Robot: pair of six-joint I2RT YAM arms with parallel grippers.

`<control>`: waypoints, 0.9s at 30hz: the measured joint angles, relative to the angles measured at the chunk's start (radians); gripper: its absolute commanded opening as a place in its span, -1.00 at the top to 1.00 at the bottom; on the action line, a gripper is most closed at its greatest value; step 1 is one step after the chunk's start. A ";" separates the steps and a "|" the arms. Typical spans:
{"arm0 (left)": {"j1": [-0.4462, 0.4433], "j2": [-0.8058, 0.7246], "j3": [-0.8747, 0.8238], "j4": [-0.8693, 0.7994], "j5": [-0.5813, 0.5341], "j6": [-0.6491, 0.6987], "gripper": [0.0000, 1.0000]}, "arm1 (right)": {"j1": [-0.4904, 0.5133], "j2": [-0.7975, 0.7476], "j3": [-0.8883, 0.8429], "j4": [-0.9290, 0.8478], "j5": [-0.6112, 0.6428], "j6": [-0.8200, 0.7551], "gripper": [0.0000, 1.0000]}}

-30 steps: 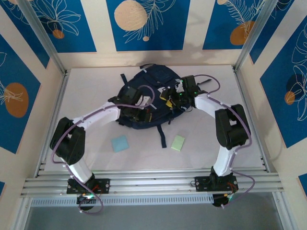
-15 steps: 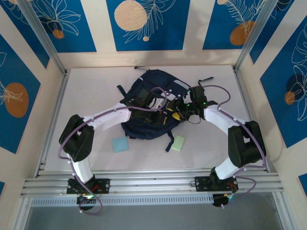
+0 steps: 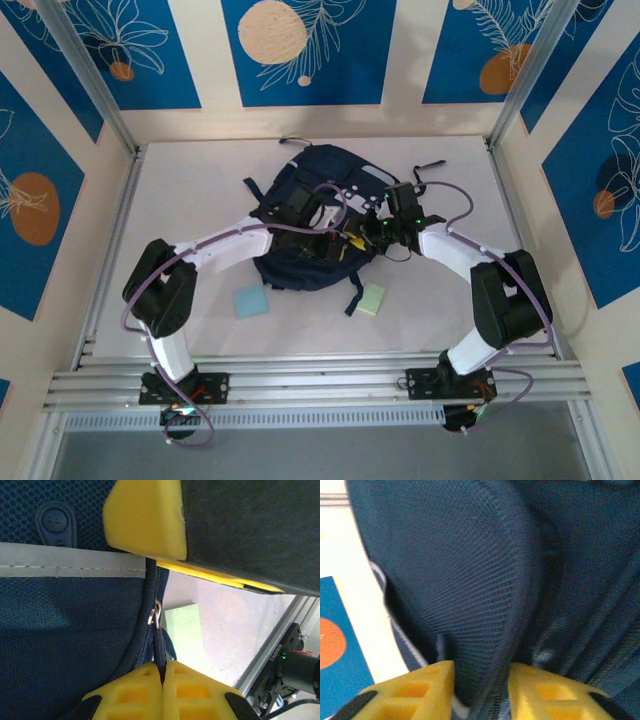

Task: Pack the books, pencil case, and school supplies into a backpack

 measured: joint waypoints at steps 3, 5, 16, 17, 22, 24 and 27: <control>0.004 -0.002 -0.019 0.002 -0.028 0.005 1.00 | 0.008 0.020 0.006 0.003 0.015 0.006 1.00; 0.010 -0.020 -0.040 0.000 -0.064 0.018 1.00 | 0.008 0.017 0.006 0.002 0.033 -0.002 1.00; 0.257 -0.226 -0.193 -0.023 -0.240 0.069 1.00 | -0.068 -0.012 0.008 -0.046 0.002 -0.157 1.00; 0.272 -0.227 -0.195 -0.023 -0.251 0.070 1.00 | -0.077 -0.012 0.009 -0.052 -0.002 -0.171 1.00; 0.262 -0.227 -0.196 -0.016 -0.248 0.064 1.00 | -0.085 -0.012 0.012 -0.064 -0.024 -0.196 1.00; 0.234 -0.227 -0.196 -0.010 -0.243 0.047 0.87 | -0.084 -0.009 0.012 -0.060 -0.034 -0.176 1.00; 0.158 -0.227 -0.197 0.028 -0.228 -0.008 0.50 | -0.068 0.000 0.012 -0.045 -0.039 -0.116 1.00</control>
